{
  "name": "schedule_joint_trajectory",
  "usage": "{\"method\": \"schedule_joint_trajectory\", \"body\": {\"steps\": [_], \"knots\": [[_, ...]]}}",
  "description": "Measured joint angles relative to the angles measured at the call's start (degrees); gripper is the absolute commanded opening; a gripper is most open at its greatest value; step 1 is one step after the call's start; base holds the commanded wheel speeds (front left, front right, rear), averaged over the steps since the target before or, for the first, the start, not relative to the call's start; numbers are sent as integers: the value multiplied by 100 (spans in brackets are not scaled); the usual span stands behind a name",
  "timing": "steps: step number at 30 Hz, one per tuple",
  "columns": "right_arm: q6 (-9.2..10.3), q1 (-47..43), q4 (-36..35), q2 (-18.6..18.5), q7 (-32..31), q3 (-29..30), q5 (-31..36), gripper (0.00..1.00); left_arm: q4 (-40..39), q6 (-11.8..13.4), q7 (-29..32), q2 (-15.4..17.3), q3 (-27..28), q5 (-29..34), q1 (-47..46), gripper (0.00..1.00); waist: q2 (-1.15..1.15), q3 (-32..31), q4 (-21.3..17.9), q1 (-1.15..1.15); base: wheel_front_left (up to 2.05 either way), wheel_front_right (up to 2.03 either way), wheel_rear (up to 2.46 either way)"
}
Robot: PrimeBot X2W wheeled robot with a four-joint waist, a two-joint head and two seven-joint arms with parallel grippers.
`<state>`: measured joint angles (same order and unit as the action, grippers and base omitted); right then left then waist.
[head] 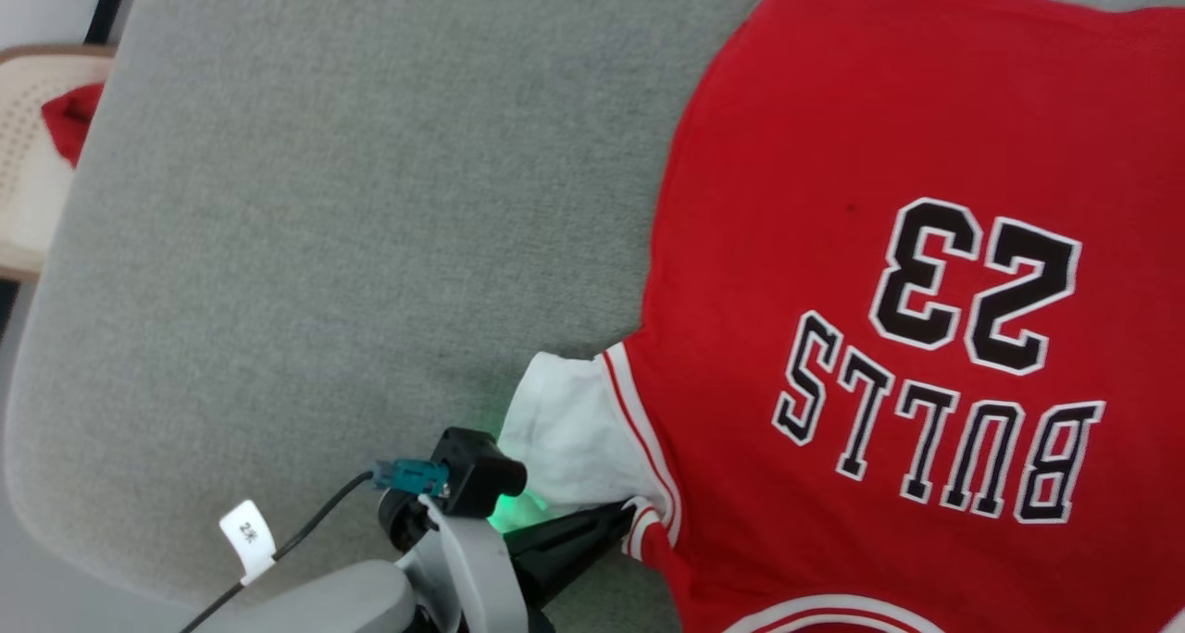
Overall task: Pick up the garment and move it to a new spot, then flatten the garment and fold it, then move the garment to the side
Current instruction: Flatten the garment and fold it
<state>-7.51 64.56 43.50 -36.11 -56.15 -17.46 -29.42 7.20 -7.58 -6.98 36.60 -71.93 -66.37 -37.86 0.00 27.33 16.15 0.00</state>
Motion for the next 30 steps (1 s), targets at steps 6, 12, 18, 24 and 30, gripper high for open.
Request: {"method": "schedule_joint_trajectory", "body": {"steps": [6,12,18,24,30], "knots": [[2,189,141,-45,209,87,23,0,27,-37,-160,-94,12,-19,-66,0,0,222,173,0,0,0,0],[2,48,129,53,582,120,-269,0,194,-56,-461,-115,156,-180,9,0,0,142,128,0,0,0,0],[2,-777,-798,-288,603,-355,-1058,0,309,-31,-617,141,324,-375,216,0,0,-166,-68,0,0,0,0],[1,-2081,-2163,-926,468,-542,-1912,0,352,82,-702,398,489,-514,514,0,0,-563,-403,0,0,0,0],[1,-3668,-3398,-1377,489,-486,-2317,0,263,258,-740,582,613,-580,749,0,0,-895,-803,0,0,0,0]]}}
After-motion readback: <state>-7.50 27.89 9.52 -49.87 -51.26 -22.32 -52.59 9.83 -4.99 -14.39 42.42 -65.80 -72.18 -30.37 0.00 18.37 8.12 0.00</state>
